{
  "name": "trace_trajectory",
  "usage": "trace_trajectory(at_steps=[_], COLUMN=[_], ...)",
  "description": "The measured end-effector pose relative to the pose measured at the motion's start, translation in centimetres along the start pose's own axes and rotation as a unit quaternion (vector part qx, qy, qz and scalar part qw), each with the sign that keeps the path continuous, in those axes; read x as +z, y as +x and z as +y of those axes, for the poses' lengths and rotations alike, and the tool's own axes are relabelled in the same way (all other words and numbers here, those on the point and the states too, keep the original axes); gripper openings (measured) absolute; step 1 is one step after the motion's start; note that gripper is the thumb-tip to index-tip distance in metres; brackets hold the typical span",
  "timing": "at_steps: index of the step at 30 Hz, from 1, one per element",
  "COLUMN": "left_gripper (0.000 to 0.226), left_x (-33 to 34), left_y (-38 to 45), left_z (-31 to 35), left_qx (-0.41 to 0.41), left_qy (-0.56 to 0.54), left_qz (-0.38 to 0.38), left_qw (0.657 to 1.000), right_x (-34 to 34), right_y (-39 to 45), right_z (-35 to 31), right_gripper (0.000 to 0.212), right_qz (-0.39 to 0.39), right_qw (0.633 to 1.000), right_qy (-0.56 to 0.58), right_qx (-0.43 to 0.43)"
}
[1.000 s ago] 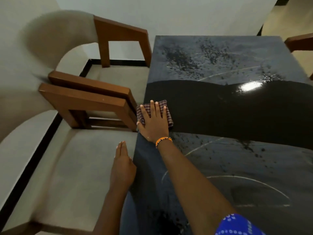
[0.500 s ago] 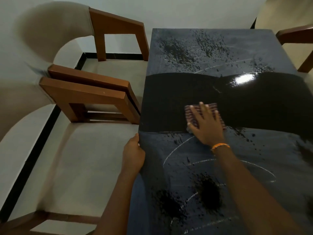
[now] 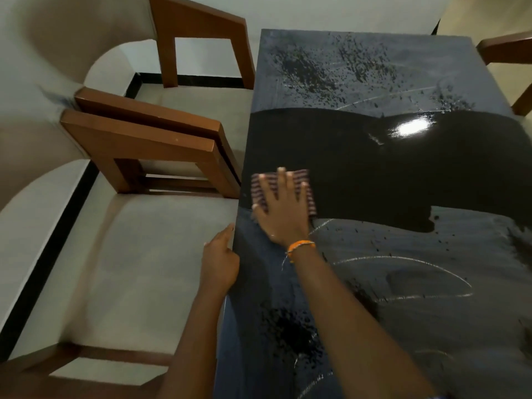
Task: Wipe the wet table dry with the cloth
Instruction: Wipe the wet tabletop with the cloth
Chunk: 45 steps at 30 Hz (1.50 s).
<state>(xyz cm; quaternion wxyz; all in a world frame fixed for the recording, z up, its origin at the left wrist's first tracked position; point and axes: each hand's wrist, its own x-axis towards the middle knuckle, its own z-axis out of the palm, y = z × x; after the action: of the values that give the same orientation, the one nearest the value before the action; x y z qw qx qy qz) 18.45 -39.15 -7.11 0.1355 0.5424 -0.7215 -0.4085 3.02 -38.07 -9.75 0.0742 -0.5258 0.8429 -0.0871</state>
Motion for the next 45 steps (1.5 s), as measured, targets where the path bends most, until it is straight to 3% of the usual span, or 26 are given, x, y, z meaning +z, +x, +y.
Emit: trace_trajectory(at_steps=[4, 9, 14, 18, 23, 26, 31, 34, 38, 45], left_gripper=[0.052, 0.052, 0.048, 0.055, 0.063, 0.065, 0.066, 0.059, 0.071, 0.079], left_x=[-0.7, -0.3, 0.8, 0.6, 0.3, 0.5, 0.5, 1.5, 4.9, 13.6], left_y=[-1.8, -3.2, -2.9, -2.9, -3.0, -3.1, -3.6, -4.5, -6.6, -8.8], left_z=[-1.4, -0.9, 0.1, -0.4, -0.5, -0.2, -0.1, 0.6, 3.5, 10.9], left_qx=[-0.049, -0.046, -0.053, -0.047, -0.051, -0.048, -0.037, -0.041, -0.051, 0.123], left_qy=[0.040, 0.015, 0.017, 0.059, 0.067, 0.088, 0.135, 0.211, 0.255, 0.302], left_qz=[0.017, 0.002, 0.014, -0.019, -0.050, -0.061, -0.067, -0.044, -0.005, -0.049], left_qw=[0.998, 0.999, 0.998, 0.997, 0.995, 0.993, 0.988, 0.976, 0.966, 0.944], right_x=[1.6, 0.1, -2.1, -4.2, -3.8, -2.6, 0.3, 0.8, -0.5, -4.7], right_y=[-1.2, -2.7, -5.3, -8.7, -9.0, -7.4, -5.5, -5.8, -7.4, -12.6], right_z=[-5.5, -0.9, 10.5, 19.6, 18.2, 12.0, -1.1, -2.8, 3.3, 23.7], right_gripper=[0.067, 0.064, 0.067, 0.071, 0.065, 0.066, 0.063, 0.058, 0.059, 0.061], right_qz=[-0.051, -0.027, -0.006, 0.017, 0.036, 0.032, -0.023, -0.061, -0.043, 0.008], right_qw=[0.993, 0.992, 0.999, 0.986, 0.967, 0.984, 0.998, 0.988, 0.990, 0.998], right_qy=[0.008, -0.014, -0.031, -0.037, -0.028, -0.020, -0.001, -0.001, 0.009, -0.020], right_qx=[-0.105, -0.126, 0.011, 0.159, 0.250, 0.176, -0.051, -0.143, -0.135, 0.053])
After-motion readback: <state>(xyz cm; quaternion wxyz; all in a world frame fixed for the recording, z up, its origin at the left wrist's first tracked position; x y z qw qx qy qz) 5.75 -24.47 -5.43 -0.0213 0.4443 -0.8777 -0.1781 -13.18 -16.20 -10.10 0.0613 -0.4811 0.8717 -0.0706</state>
